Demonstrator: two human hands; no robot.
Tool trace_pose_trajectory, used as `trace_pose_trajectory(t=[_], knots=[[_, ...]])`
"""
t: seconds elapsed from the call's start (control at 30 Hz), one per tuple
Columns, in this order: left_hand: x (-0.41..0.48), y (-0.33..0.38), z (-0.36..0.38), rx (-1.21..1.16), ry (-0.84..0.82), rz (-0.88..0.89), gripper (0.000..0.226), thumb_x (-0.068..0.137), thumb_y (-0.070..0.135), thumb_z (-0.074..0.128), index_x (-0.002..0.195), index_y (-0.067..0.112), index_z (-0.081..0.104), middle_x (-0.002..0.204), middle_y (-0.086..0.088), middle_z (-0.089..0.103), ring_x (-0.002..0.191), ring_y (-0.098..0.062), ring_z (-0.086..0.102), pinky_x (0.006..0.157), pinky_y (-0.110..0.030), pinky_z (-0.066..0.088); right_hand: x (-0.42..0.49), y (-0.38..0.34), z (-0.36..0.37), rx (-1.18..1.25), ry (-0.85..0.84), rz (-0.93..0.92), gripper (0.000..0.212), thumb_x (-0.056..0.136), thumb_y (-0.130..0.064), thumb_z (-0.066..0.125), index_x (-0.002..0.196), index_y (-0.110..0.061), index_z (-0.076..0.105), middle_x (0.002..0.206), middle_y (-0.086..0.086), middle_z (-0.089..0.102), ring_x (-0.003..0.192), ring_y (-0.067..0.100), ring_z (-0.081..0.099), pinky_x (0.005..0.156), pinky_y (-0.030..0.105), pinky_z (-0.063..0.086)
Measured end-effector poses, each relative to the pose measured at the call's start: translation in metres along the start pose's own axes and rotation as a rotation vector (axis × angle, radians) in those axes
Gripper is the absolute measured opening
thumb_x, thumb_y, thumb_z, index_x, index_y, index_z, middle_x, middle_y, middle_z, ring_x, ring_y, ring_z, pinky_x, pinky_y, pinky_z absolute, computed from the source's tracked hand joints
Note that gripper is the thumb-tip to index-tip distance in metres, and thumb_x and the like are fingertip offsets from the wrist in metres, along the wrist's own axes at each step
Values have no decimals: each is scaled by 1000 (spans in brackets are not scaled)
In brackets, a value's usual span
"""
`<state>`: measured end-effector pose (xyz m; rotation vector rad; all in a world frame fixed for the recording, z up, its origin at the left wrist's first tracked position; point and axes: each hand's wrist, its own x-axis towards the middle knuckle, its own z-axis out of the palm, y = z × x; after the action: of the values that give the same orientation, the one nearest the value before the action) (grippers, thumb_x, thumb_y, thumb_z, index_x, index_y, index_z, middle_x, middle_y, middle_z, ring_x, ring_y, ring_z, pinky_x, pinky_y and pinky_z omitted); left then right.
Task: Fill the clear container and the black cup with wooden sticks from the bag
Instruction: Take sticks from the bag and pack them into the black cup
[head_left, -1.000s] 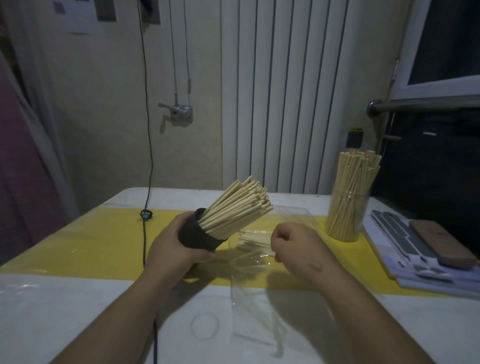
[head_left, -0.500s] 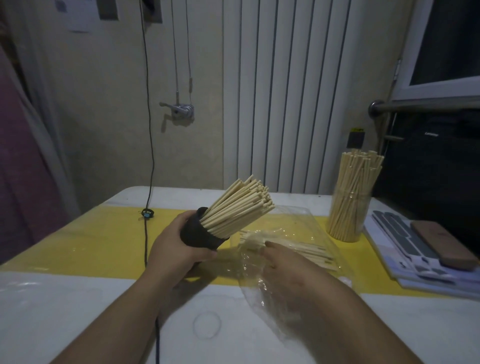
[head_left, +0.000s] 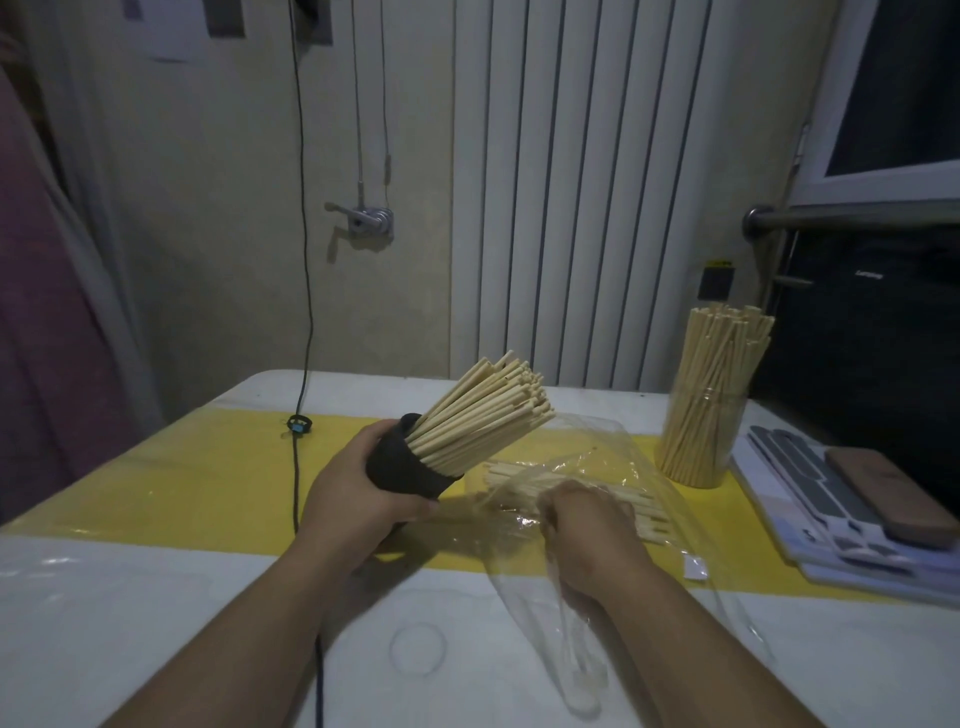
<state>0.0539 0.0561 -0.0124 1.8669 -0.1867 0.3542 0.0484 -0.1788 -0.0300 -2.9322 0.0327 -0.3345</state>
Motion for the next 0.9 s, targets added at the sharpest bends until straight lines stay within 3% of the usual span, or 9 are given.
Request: trace_pose_trajectory(t=[0.17, 0.37, 0.53, 0.63, 0.73, 0.9], knots=[[-2, 2, -1, 5, -9, 11, 78, 57, 7, 92, 115, 45, 56, 108, 24, 63, 101, -1, 58, 71, -20, 47, 3, 1, 3, 29, 75, 3, 22, 86, -15, 51, 87, -27, 69, 99, -3, 64, 106, 26, 52, 78, 34, 26], [-2, 3, -1, 6, -1, 13, 76, 56, 6, 93, 106, 50, 55, 105, 24, 64, 98, 2, 58, 71, -22, 48, 4, 2, 2, 54, 80, -33, 17, 87, -23, 58, 94, -29, 73, 95, -4, 61, 106, 24, 54, 76, 29, 26], [-2, 2, 0, -1, -10, 12, 79, 57, 6, 93, 116, 44, 55, 108, 24, 63, 99, 2, 57, 72, -22, 48, 4, 1, 5, 115, 38, -48, 27, 92, -26, 58, 117, -33, 67, 117, -5, 63, 116, 23, 55, 95, 29, 38], [-1, 0, 0, 7, -6, 15, 81, 56, 8, 93, 119, 42, 56, 109, 22, 64, 102, 0, 58, 74, -25, 49, 3, 0, 7, 120, -2, -29, 17, 93, -33, 56, 106, -33, 67, 113, -4, 58, 116, 25, 51, 99, 33, 36], [0, -1, 0, 12, -8, 15, 82, 56, 9, 93, 122, 41, 57, 111, 20, 64, 104, -4, 59, 76, -27, 50, 3, -2, 8, 124, 2, 8, 2, 90, -31, 57, 88, -31, 57, 108, -3, 60, 111, 25, 54, 94, 33, 40], [0, -1, 0, 4, 4, 11, 79, 54, 7, 93, 113, 46, 58, 108, 21, 66, 101, -3, 61, 75, -26, 50, 3, -1, 3, 229, -35, 5, 6, 88, -30, 64, 91, -29, 58, 96, -5, 64, 95, 22, 59, 82, 31, 45]])
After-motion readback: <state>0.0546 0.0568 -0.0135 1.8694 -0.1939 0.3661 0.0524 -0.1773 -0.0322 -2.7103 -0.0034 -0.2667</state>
